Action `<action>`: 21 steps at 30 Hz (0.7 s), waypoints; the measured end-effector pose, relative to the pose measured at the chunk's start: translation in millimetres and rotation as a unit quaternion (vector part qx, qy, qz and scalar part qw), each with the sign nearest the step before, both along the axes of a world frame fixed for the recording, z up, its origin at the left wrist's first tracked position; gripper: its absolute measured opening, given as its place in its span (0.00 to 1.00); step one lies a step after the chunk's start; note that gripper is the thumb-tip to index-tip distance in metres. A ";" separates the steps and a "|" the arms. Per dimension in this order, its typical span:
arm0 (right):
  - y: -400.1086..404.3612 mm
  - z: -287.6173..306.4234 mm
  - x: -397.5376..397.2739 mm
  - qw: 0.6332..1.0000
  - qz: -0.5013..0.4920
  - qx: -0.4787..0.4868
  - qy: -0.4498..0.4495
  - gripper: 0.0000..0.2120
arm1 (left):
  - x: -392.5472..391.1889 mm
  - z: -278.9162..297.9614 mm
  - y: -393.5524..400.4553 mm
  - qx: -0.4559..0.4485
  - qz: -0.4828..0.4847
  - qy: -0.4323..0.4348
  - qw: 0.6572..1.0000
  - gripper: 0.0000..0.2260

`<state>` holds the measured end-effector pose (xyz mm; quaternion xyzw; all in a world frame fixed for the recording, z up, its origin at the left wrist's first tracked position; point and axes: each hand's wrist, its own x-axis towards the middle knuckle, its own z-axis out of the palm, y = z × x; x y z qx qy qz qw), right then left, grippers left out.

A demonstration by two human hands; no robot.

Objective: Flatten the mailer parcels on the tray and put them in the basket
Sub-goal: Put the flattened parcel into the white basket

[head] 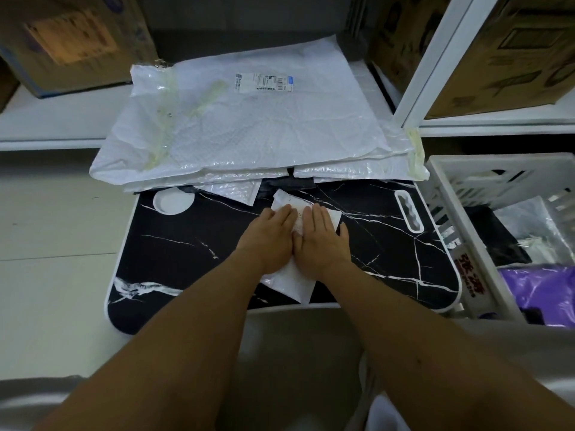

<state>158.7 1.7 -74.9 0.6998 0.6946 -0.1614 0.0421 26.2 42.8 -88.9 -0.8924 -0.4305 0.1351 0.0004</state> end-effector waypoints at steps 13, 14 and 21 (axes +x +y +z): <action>-35.1 8.6 -29.9 0.964 -0.159 0.215 -0.001 0.13 | 7.3 39.3 -43.9 0.064 0.271 -0.064 0.958 0.22; -40.4 8.5 -33.6 0.960 -0.177 0.218 0.010 0.12 | 7.4 41.3 -47.6 0.049 0.288 -0.091 0.952 0.21; -48.5 16.8 -38.4 0.969 -0.207 0.077 0.112 0.20 | 2.1 43.7 -53.2 -0.122 0.395 -0.243 0.877 0.19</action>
